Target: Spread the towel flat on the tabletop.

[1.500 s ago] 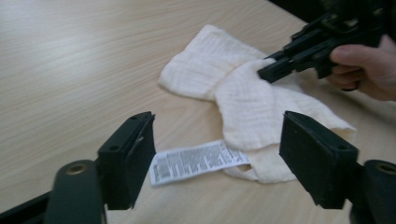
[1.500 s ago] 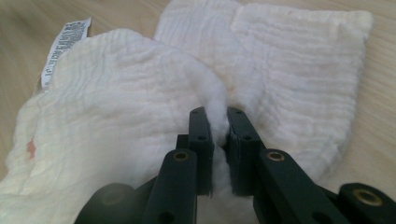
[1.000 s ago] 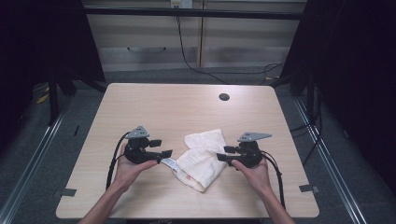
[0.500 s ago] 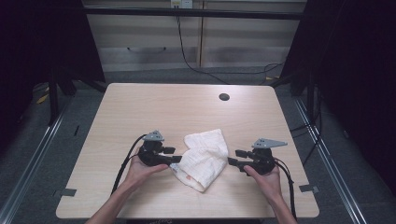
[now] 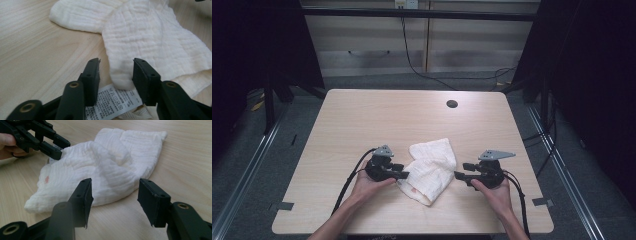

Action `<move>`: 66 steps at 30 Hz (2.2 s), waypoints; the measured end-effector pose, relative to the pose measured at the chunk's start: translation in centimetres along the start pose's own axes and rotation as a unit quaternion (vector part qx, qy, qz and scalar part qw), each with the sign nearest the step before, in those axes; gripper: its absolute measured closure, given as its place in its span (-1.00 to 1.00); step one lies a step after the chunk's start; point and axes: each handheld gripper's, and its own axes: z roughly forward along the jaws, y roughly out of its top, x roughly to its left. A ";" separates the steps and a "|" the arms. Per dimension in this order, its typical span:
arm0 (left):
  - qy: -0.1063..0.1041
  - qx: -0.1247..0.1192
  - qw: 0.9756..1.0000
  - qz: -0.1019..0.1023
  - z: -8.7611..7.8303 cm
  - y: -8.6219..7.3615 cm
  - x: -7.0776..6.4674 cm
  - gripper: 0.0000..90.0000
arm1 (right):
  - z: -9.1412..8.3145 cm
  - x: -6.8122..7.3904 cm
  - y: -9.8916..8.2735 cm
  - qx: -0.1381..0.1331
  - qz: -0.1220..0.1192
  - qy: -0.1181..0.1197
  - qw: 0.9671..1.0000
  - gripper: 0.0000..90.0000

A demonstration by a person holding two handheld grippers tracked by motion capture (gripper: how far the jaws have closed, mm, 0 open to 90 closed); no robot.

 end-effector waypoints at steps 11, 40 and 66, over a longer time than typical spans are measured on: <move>-0.005 0.005 1.000 0.019 -0.1 0.2 -0.6 0.97 | 0.3 0.2 -0.1 0.013 -0.002 0.003 1.000 -0.04; 0.035 -0.145 0.989 0.018 -10.2 6.0 0.3 0.97 | -0.2 0.1 0.1 0.005 0.003 0.005 1.000 -0.09; 0.011 -0.130 0.991 0.029 -10.9 2.8 -0.5 0.97 | -0.1 0.5 0.0 0.022 0.000 0.018 1.000 -0.09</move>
